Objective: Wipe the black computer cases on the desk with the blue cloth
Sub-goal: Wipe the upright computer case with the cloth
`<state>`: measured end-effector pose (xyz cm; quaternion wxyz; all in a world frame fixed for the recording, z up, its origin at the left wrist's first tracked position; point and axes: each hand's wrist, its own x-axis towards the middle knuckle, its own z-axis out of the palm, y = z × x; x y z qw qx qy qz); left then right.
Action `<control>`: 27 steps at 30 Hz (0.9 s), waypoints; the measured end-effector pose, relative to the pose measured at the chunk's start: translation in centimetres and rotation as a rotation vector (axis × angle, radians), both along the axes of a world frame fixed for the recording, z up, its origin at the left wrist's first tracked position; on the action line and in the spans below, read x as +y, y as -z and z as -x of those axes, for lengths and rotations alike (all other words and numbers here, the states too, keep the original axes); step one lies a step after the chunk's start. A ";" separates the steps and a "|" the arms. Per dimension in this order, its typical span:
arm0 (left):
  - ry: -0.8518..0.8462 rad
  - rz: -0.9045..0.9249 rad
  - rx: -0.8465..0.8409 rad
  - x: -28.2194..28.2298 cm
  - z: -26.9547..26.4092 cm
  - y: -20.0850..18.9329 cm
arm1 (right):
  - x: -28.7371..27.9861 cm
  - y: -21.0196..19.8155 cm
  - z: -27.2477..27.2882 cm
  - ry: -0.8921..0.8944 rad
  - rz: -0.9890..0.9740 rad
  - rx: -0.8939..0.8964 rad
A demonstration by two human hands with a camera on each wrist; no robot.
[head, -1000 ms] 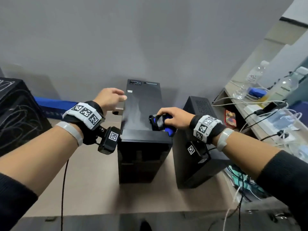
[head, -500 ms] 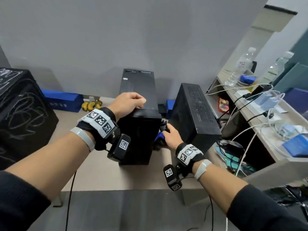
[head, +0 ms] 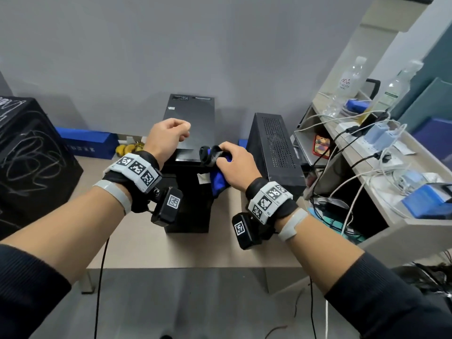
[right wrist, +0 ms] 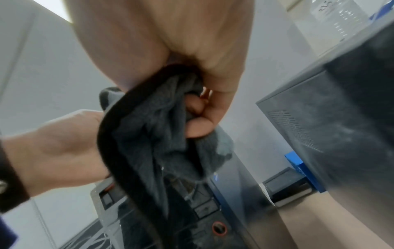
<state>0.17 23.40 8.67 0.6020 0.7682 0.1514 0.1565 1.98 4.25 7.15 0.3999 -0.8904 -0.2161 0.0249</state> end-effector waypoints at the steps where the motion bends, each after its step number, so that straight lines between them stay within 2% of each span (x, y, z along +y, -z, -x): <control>1: 0.013 -0.013 -0.013 -0.8 -0.1 -0.1 | -0.8 -0.1 0.2 -0.009 0.036 0.033; 4: 0.106 -0.085 -0.030 -3.3 -0.7 0.2 | -4.2 -0.8 0.4 0.018 0.131 0.030; 7: 0.152 -0.150 -0.001 -4.5 -1.6 0.5 | -8.4 -1.6 -1.7 0.245 0.161 -0.126; 9: 0.168 -0.145 0.018 -4.8 -2.3 0.5 | -10.2 -1.2 -2.6 0.310 0.313 -0.114; 12: 0.183 -0.119 0.038 -5.6 -3.1 0.6 | -10.7 1.4 -2.0 0.297 0.559 -0.131; 17: 0.244 -0.103 0.067 -7.0 -4.2 0.5 | -10.9 3.2 0.2 0.197 0.515 -0.334; 19: 0.269 -0.072 0.069 -7.6 -4.6 0.0 | -10.9 2.4 0.6 0.123 0.500 -0.308; 22: 0.333 -0.060 0.080 -8.7 -5.0 -0.3 | -12.3 0.3 0.0 0.080 0.390 -0.137; 25: 0.376 -0.068 0.103 -10.3 -5.8 -0.4 | -15.1 -0.8 -1.8 0.250 0.262 -0.140; 27: 0.385 -0.061 0.131 -11.5 -6.4 -0.2 | -16.4 -0.6 -3.2 0.370 0.262 -0.122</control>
